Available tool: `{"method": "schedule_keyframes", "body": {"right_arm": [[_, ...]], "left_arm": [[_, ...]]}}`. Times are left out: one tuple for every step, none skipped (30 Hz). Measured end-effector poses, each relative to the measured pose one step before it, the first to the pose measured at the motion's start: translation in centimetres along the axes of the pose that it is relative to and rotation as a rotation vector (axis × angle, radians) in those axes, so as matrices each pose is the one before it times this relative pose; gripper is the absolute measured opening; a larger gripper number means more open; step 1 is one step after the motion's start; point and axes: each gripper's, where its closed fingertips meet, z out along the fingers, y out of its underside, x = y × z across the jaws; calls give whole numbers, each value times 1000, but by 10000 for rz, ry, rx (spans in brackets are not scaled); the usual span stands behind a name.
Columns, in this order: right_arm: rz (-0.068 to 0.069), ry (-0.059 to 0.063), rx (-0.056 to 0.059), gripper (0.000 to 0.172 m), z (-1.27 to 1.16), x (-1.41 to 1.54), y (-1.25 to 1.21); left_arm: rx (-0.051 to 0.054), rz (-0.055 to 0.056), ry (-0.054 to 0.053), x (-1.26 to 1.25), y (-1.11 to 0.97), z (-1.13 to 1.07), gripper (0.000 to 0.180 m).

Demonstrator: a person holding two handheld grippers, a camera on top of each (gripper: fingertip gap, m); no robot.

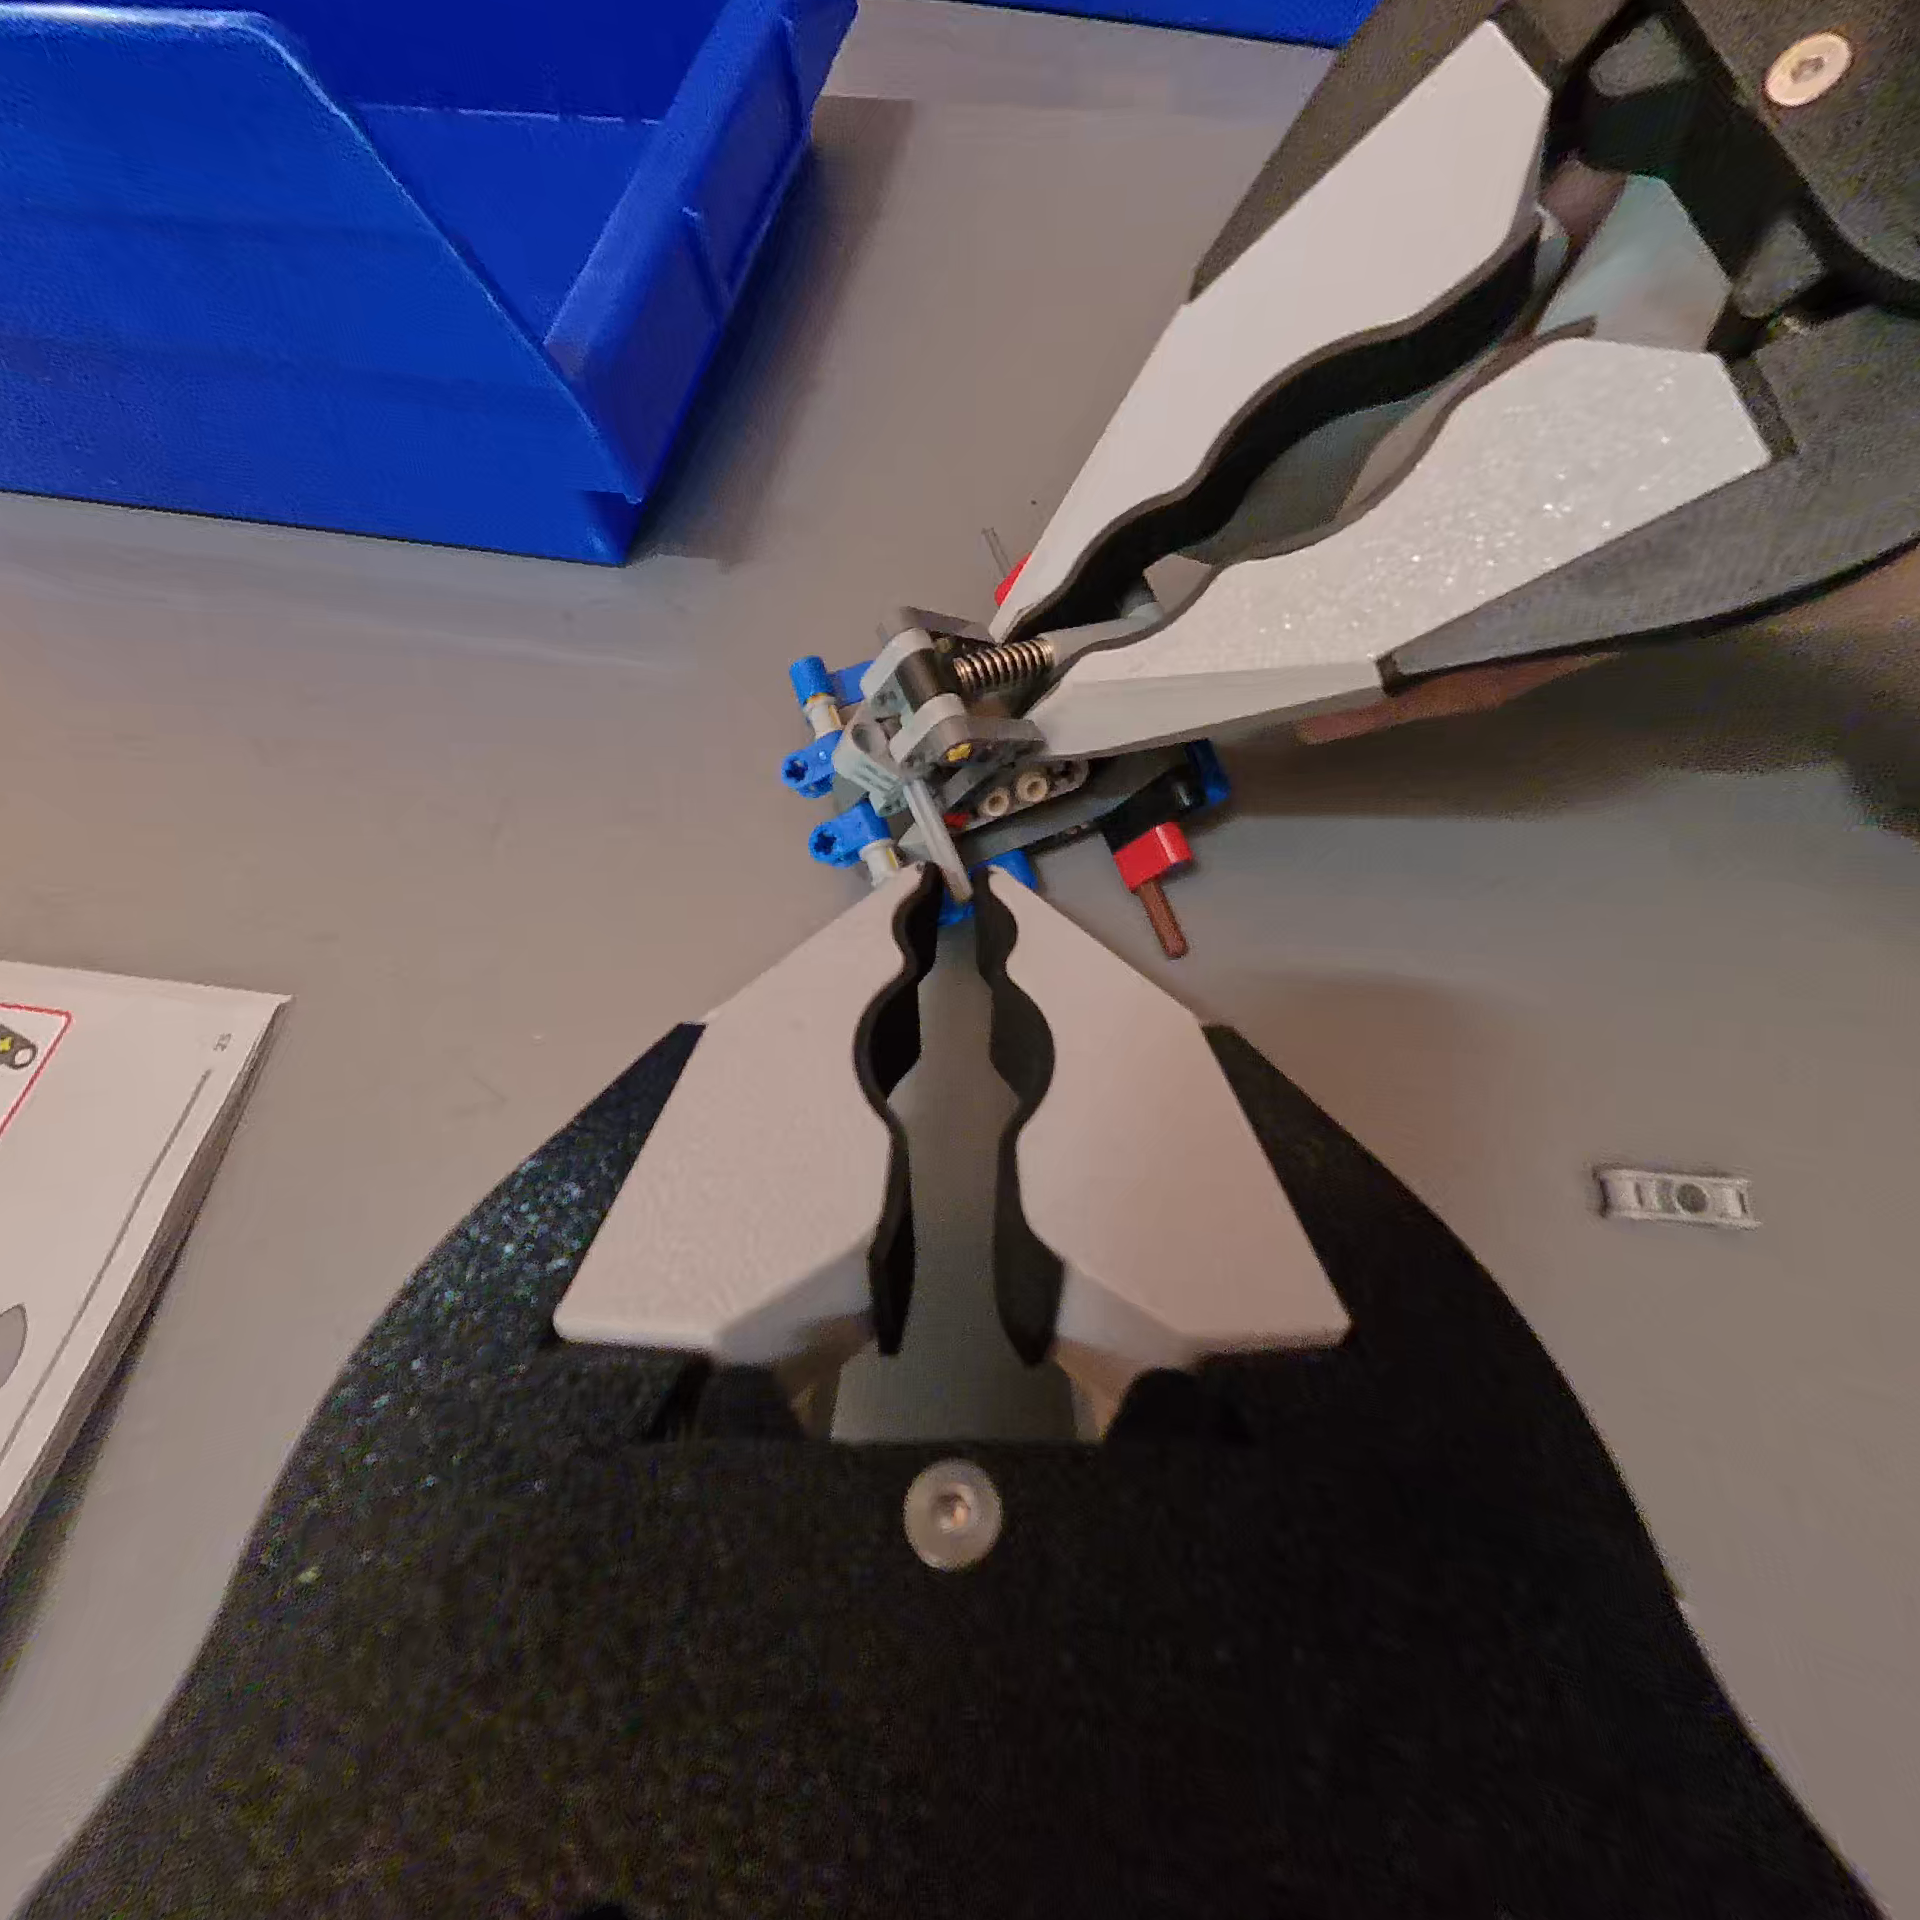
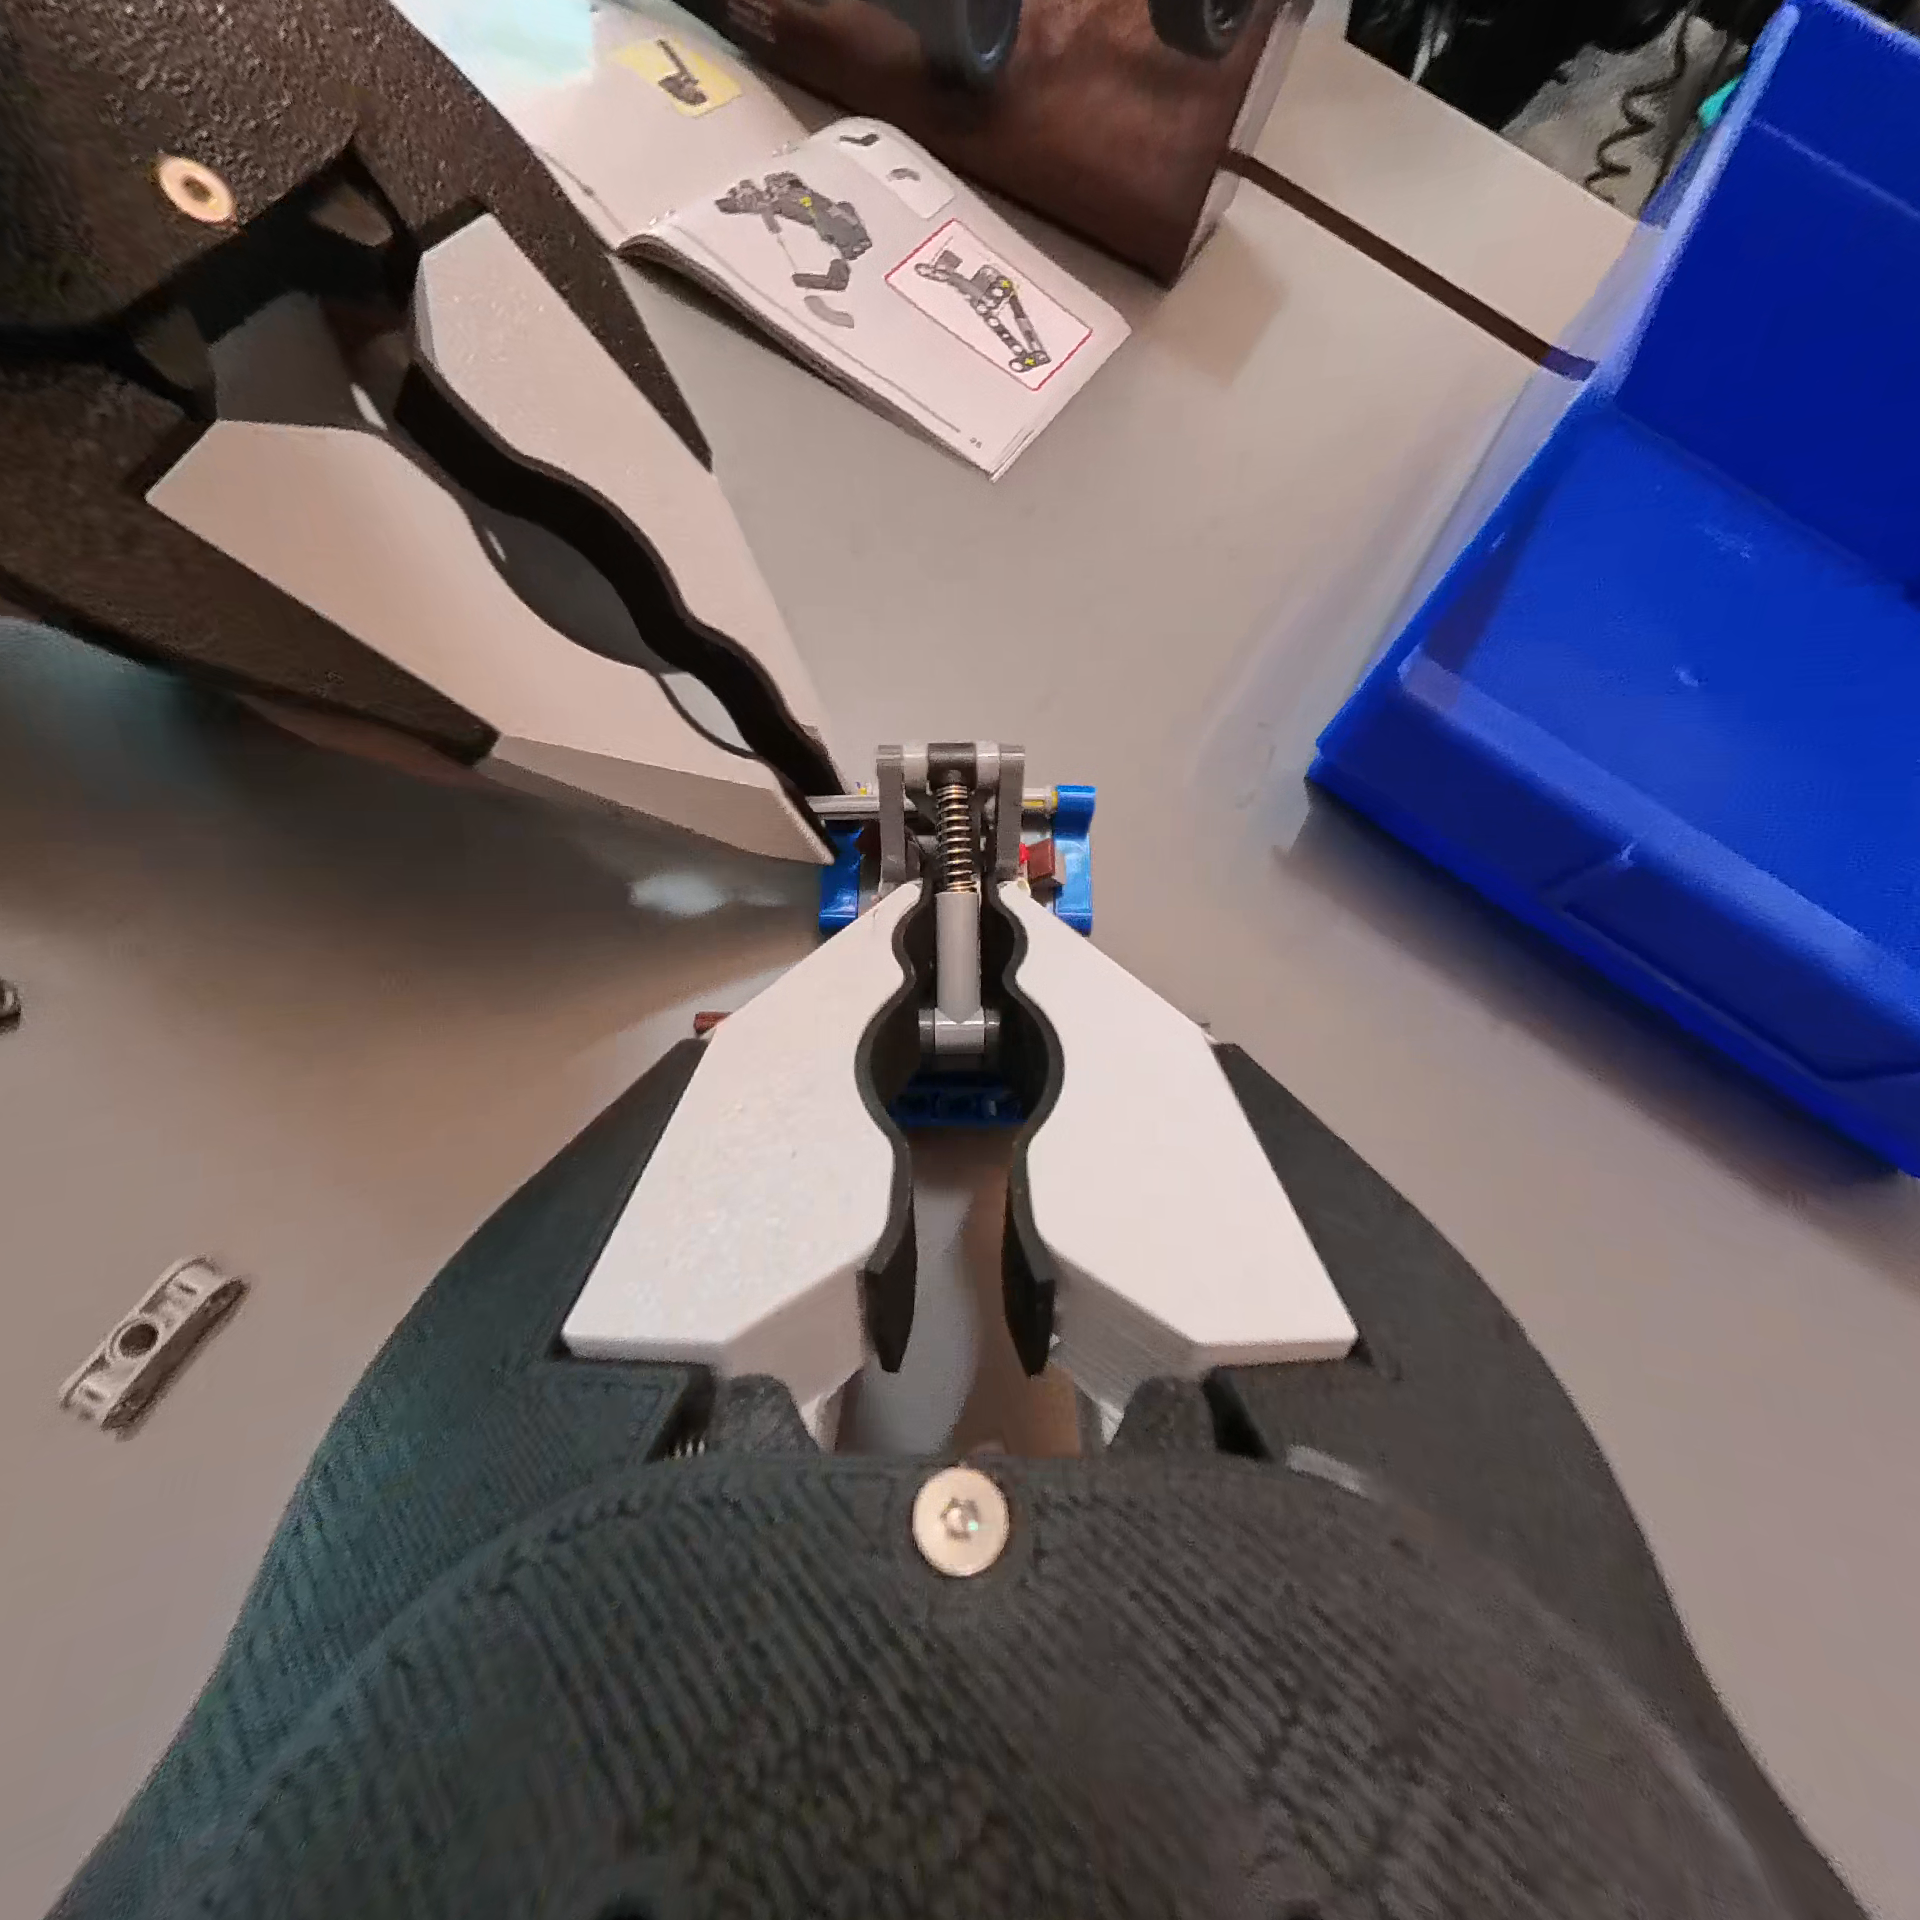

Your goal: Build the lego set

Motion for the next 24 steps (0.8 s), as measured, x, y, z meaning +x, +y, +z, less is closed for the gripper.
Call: {"method": "schedule_keyframes", "body": {"right_arm": [[105,143,74,5,43,52,-30],[33,165,62,5,24,51,-2],[-6,179,54,5,0,18,12],[62,193,49,5,20,54,-7],[92,202,47,5,39,70,12],[59,198,5,5,-6,60,37],[60,210,-49,5,-6,34,16],[19,198,-42,5,26,23,-8],[20,162,-39,6,20,21,-7],[131,79,-40,6,27,18,10],[81,48,-24,6,21,17,0],[16,42,-12,6,15,12,-8],[14,51,-15,6,16,9,2],[15,78,-21,6,-4,-1,6],[-14,77,-16,6,11,-8,8],[-19,36,-4,6,2,-29,-13],[19,8,-7,7,9,-24,-6],[94,30,-24,7,10,12,3],[55,27,-16,7,12,-8,-7],[14,16,-9,7,3,3,16],[20,20,-9,7,2,-1,3],[41,23,-12,7,-1,5,0],[-10,44,-13,7,16,-6,-7],[-10,30,-6,7,7,-3,-1]], "left_arm": [[-20,12,-128,-119,-19,44,2],[-45,65,-100,-67,31,16,2],[-22,103,-121,-99,2,-30,1],[31,98,-178,-160,-46,-17,1],[54,91,-155,-114,-62,4,1],[30,54,-120,-88,-14,9,1],[6,12,-119,-125,-16,2,1],[18,-10,-98,-111,-12,-10,0],[8,4,-75,-74,6,-10,0],[3,26,-78,-62,-7,6,0],[5,14,-68,-38,-2,-5,0],[-1,-20,-46,-34,6,-12,0],[1,-57,-13,-10,9,-24,0],[-7,-84,14,16,19,-19,0],[3,-94,9,3,7,-31,0],[2,-56,-19,-8,26,-52,0],[4,-20,-32,-10,15,-31,0],[-11,8,-42,-5,21,-11,0],[-2,38,-58,-27,7,-10,0],[-2,40,-46,10,7,-16,0],[3,32,-40,-3,6,-14,0],[4,19,-30,0,11,-19,0],[-9,-5,-19,-5,26,-12,0],[-10,-31,5,16,25,-19,0]]}}
